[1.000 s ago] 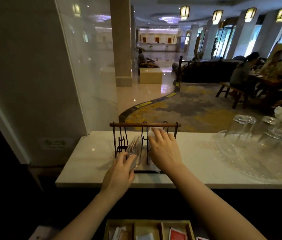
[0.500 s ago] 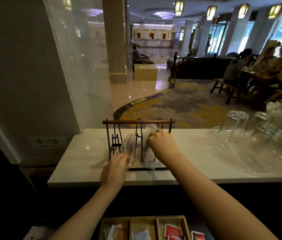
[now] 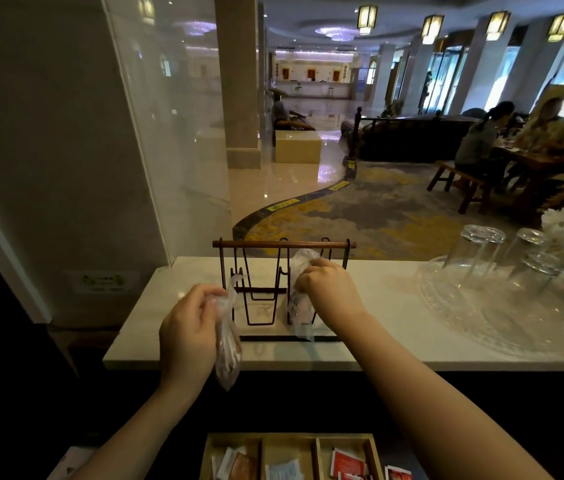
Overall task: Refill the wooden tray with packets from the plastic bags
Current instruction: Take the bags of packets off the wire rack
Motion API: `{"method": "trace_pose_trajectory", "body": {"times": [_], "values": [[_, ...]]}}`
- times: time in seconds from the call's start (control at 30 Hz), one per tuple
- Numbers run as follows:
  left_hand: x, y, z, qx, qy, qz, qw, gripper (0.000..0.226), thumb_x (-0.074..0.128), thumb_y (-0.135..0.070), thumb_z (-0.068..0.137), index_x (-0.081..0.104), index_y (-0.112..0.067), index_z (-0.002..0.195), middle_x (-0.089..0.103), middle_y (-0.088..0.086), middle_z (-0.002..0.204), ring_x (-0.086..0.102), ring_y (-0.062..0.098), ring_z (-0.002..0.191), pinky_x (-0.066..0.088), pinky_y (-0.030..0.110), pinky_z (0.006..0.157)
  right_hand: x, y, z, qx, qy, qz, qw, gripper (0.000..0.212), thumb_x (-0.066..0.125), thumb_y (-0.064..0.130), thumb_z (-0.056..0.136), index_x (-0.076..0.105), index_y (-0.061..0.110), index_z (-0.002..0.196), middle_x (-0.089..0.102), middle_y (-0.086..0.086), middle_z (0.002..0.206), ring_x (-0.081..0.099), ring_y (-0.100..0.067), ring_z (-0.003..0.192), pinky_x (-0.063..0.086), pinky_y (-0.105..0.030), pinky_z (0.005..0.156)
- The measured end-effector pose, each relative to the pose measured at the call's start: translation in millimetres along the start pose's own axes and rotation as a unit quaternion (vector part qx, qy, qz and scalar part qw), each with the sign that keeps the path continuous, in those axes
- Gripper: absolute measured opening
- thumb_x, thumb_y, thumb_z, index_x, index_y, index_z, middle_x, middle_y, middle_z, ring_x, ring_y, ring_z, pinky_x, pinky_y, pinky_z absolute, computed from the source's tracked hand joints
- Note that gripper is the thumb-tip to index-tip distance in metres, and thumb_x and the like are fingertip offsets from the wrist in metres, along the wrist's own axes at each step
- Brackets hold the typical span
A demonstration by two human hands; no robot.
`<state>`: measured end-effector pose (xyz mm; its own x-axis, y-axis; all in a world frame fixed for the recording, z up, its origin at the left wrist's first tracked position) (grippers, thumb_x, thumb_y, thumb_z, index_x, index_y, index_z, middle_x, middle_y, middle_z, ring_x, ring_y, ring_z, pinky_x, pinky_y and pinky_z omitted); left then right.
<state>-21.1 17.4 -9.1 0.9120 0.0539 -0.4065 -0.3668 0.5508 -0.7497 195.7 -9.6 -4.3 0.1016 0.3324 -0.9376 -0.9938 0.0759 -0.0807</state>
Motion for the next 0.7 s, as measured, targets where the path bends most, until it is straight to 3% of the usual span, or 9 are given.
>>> {"method": "trace_pose_trajectory", "body": {"times": [0.07, 0.17, 0.27, 0.37, 0.5, 0.57, 0.7], "values": [[3.0, 7.4, 10.1, -0.091, 0.012, -0.065, 0.994, 0.019, 0.048, -0.012, 0.096, 0.064, -0.023, 0.094, 0.062, -0.014, 0.089, 0.058, 0.005, 0.088, 0.045, 0.022, 0.067, -3.0, -4.9, -1.5, 0.006, -0.026, 0.054, 0.998, 0.022, 0.067, 0.016, 0.083, 0.074, 0.021, 0.103, 0.072, -0.001, 0.108, 0.056, -0.021, 0.116, 0.047, -0.031, 0.095], [12.0, 14.4, 16.1, -0.183, 0.027, -0.138, 0.973, 0.021, 0.048, -0.013, 0.096, 0.064, -0.026, 0.090, 0.064, -0.012, 0.094, 0.061, 0.010, 0.094, 0.050, 0.027, 0.073, -15.1, -11.6, -5.2, 0.033, -0.080, 0.180, 0.980, 0.016, 0.067, 0.011, 0.084, 0.075, 0.019, 0.096, 0.073, -0.003, 0.102, 0.064, -0.018, 0.100, 0.052, -0.029, 0.089], [26.1, 21.3, 13.9, -0.298, 0.046, -0.299, 0.906, 0.021, 0.044, -0.012, 0.098, 0.063, -0.020, 0.095, 0.067, 0.005, 0.107, 0.066, 0.022, 0.098, 0.057, 0.040, 0.076, -38.0, -8.3, -9.8, 0.038, -0.162, 0.277, 0.946, 0.013, 0.065, 0.009, 0.086, 0.075, 0.014, 0.091, 0.074, -0.004, 0.093, 0.067, -0.016, 0.086, 0.053, -0.027, 0.080], [35.9, 25.4, 10.0, -0.372, 0.064, -0.389, 0.840, 0.022, 0.041, -0.014, 0.100, 0.063, -0.018, 0.096, 0.067, 0.010, 0.111, 0.066, 0.027, 0.101, 0.056, 0.051, 0.079, -63.3, -2.8, -14.5, 0.058, -0.247, 0.328, 0.910, 0.012, 0.063, 0.005, 0.087, 0.073, 0.011, 0.090, 0.073, -0.002, 0.089, 0.065, -0.013, 0.082, 0.052, -0.026, 0.076], [40.6, 29.8, 6.0, -0.407, 0.075, -0.463, 0.784, 0.018, 0.047, -0.017, 0.097, 0.064, -0.020, 0.093, 0.075, 0.005, 0.099, 0.066, 0.028, 0.103, 0.057, 0.054, 0.072, -87.0, 3.2, -24.4, 0.097, -0.325, 0.413, 0.845, 0.012, 0.060, 0.006, 0.089, 0.070, 0.012, 0.088, 0.062, 0.020, 0.078, 0.059, 0.003, 0.073, 0.045, -0.011, 0.068], [40.4, 28.8, 4.1, -0.419, 0.076, -0.477, 0.769, 0.014, 0.050, -0.020, 0.095, 0.064, -0.018, 0.098, 0.077, 0.003, 0.096, 0.067, 0.028, 0.101, 0.057, 0.053, 0.067, -90.1, 7.9, -25.5, 0.118, -0.320, 0.456, 0.822, 0.012, 0.058, 0.008, 0.091, 0.068, 0.014, 0.088, 0.061, 0.021, 0.075, 0.058, 0.005, 0.069, 0.044, -0.009, 0.062], [39.0, 22.2, 2.0, -0.419, 0.087, -0.488, 0.761, 0.030, 0.044, -0.025, 0.099, 0.063, -0.010, 0.115, 0.073, 0.007, 0.112, 0.064, 0.028, 0.108, 0.054, 0.049, 0.081, -70.5, 24.7, -19.7, 0.178, -0.206, 0.522, 0.808, 0.019, 0.055, 0.016, 0.093, 0.065, 0.020, 0.078, 0.062, 0.012, 0.068, 0.056, 0.008, 0.058, 0.042, -0.007, 0.051]]}}
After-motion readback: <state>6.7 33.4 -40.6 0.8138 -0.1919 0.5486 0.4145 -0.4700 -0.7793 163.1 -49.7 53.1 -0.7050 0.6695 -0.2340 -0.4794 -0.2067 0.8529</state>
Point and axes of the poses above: each hand's wrist, its own z-axis towards the middle knuckle, its own x-axis out of the palm, y = z × x, the point moved 5 cm from there along z, towards the middle knuckle
